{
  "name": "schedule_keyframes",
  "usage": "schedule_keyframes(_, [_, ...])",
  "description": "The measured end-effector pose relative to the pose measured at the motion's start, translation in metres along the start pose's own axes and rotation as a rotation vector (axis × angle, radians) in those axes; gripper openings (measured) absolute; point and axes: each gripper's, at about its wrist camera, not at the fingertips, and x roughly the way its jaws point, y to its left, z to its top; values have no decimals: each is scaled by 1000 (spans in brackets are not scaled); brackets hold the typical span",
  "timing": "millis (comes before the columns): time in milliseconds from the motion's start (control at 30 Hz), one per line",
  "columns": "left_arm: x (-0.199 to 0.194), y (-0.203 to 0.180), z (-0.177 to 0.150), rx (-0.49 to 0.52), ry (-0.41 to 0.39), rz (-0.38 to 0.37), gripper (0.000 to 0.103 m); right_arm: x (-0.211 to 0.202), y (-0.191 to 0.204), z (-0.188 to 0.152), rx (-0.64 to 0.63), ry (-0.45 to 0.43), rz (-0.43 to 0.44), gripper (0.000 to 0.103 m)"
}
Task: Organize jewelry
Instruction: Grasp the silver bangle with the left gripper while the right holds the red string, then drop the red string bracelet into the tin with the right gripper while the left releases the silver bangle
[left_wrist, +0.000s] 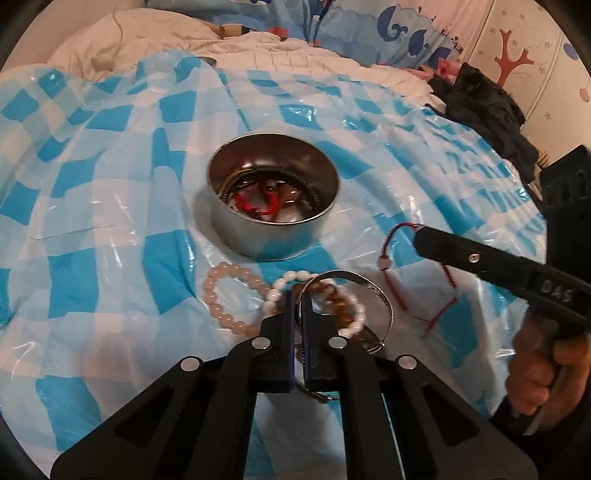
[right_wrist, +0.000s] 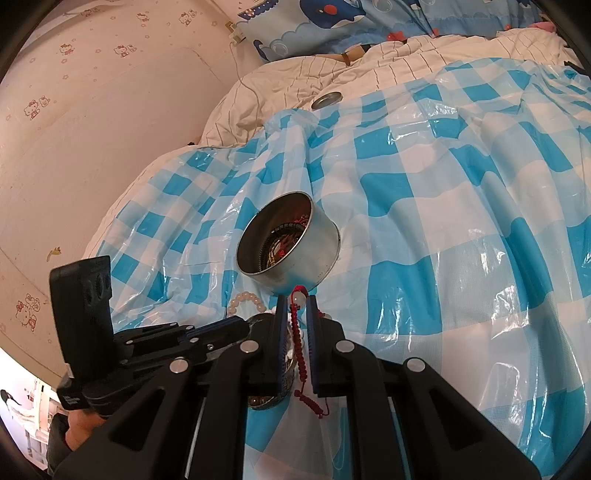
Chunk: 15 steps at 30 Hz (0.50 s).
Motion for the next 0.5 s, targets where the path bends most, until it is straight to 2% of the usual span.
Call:
schedule_keyframes(133, [-7, 4, 2, -36, -20, -49, 2, 0, 0, 0, 0, -2, 0, 11])
schedule_keyframes(500, [-34, 31, 27, -143, -142, -17, 2, -18, -2, 4, 12, -99, 39, 11])
